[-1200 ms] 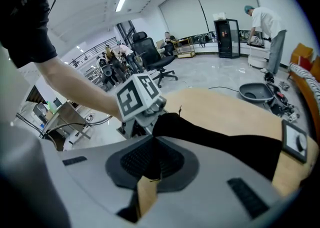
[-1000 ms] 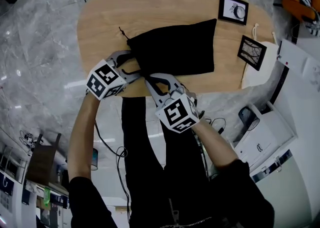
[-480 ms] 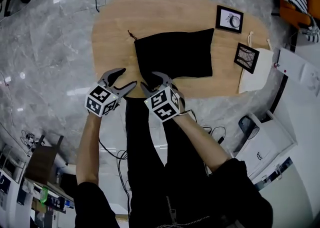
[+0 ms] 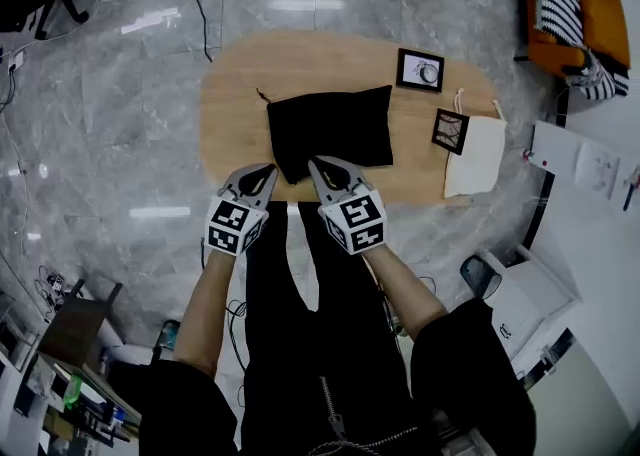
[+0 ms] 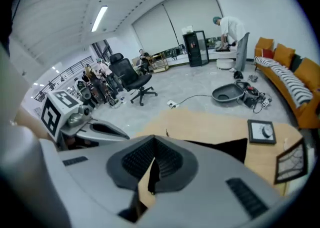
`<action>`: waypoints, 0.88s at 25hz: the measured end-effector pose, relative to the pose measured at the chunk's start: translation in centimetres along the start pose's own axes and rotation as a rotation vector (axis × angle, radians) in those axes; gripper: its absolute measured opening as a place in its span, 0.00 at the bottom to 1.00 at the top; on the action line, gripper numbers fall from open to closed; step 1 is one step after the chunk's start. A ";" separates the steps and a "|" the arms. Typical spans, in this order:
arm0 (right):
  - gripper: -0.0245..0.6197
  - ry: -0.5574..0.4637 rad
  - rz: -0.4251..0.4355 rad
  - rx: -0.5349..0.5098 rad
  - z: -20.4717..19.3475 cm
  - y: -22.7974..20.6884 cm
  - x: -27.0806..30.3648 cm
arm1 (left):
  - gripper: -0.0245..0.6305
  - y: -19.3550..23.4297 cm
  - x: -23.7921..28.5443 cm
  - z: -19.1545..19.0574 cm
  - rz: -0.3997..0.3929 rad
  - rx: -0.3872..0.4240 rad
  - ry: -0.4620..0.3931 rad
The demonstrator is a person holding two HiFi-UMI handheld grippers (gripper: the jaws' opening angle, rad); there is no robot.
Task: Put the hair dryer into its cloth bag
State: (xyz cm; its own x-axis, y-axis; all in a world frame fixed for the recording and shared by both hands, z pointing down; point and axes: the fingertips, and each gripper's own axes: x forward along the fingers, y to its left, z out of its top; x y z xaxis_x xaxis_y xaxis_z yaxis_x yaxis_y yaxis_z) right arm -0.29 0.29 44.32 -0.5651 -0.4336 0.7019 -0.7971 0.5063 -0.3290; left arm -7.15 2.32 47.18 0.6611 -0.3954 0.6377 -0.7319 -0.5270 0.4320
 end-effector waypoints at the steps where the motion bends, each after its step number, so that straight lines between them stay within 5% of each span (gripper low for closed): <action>1: 0.05 -0.018 -0.011 -0.004 0.9 0.0 -1.1 | 0.06 -0.8 -0.5 1.1 0.007 -0.003 -0.022; 8: 0.05 -0.153 -0.114 -0.014 7.1 -1.7 -9.3 | 0.06 -5.6 -3.9 8.1 0.077 -0.005 -0.102; 22: 0.05 -0.255 -0.127 0.026 11.4 0.3 -19.3 | 0.06 -11.5 -9.4 11.6 0.119 -0.035 -0.121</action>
State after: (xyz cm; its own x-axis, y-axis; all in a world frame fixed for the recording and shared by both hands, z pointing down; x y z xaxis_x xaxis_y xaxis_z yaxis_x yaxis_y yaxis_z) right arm 7.90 0.34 23.50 -0.4927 -0.6677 0.5581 -0.8685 0.4181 -0.2664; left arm -3.01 3.37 28.81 0.5828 -0.5426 0.6050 -0.8103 -0.4449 0.3815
